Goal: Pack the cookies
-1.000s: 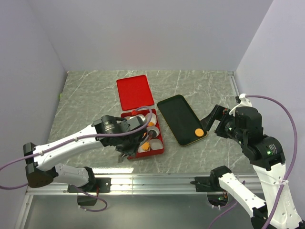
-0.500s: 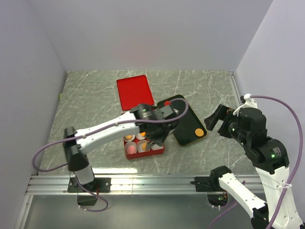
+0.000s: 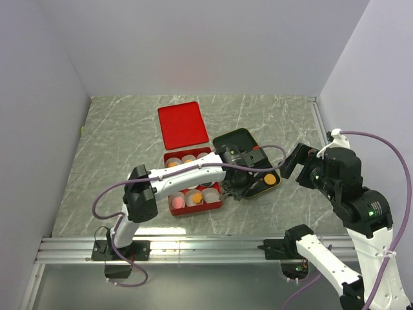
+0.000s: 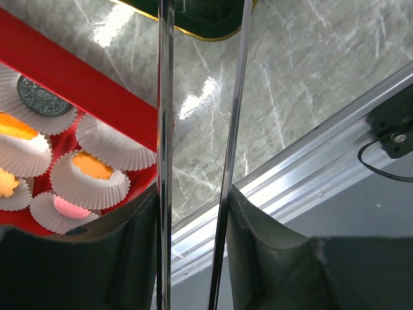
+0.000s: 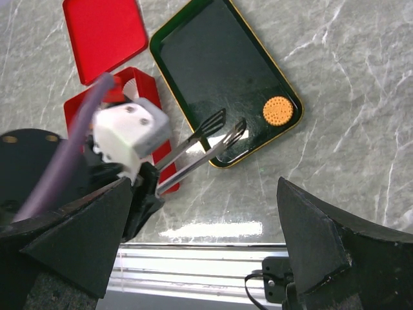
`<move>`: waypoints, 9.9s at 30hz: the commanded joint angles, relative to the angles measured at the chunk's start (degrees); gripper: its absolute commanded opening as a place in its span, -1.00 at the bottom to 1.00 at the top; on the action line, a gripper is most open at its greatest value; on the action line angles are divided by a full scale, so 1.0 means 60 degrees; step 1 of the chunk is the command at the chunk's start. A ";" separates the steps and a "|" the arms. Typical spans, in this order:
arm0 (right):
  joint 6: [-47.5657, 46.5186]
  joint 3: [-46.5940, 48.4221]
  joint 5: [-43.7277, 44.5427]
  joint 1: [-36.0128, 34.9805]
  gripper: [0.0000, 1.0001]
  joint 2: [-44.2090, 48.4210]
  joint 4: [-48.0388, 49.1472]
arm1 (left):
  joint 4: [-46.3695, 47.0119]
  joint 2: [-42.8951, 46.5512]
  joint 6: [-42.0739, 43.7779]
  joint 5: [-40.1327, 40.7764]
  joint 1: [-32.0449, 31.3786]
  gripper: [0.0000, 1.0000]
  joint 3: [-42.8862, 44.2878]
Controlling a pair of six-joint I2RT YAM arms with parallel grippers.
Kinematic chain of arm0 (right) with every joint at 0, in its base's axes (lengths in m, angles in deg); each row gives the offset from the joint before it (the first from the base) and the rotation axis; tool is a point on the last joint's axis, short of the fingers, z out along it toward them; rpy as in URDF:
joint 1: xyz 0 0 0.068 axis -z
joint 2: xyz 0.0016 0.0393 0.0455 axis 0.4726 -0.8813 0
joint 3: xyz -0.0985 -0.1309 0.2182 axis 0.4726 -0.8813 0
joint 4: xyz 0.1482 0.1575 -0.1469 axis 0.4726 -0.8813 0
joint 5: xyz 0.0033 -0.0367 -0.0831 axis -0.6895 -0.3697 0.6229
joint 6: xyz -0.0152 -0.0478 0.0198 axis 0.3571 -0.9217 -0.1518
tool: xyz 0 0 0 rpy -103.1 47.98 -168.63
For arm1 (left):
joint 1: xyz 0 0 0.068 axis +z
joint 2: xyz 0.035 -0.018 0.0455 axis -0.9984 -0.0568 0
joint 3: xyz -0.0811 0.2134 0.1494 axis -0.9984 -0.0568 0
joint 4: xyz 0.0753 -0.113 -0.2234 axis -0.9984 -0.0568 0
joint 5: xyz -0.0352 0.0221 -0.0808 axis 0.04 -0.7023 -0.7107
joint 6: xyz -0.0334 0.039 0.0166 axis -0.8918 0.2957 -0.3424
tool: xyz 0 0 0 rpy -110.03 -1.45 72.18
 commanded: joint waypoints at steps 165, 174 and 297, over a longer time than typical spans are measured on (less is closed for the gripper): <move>0.0278 0.0665 -0.0747 0.0044 1.00 0.0064 0.0438 | 0.0670 0.6575 -0.2710 -0.0385 0.0110 -0.36 -0.6574; 0.0204 0.0504 -0.0629 0.0044 1.00 0.0196 0.0379 | 0.0421 0.6296 -0.2622 -0.0180 0.0110 -0.23 -0.6544; 0.0688 -0.0142 -0.0131 0.0044 1.00 0.0826 0.0204 | 0.3130 0.6444 -0.1773 -0.0019 0.8003 -0.26 -1.0221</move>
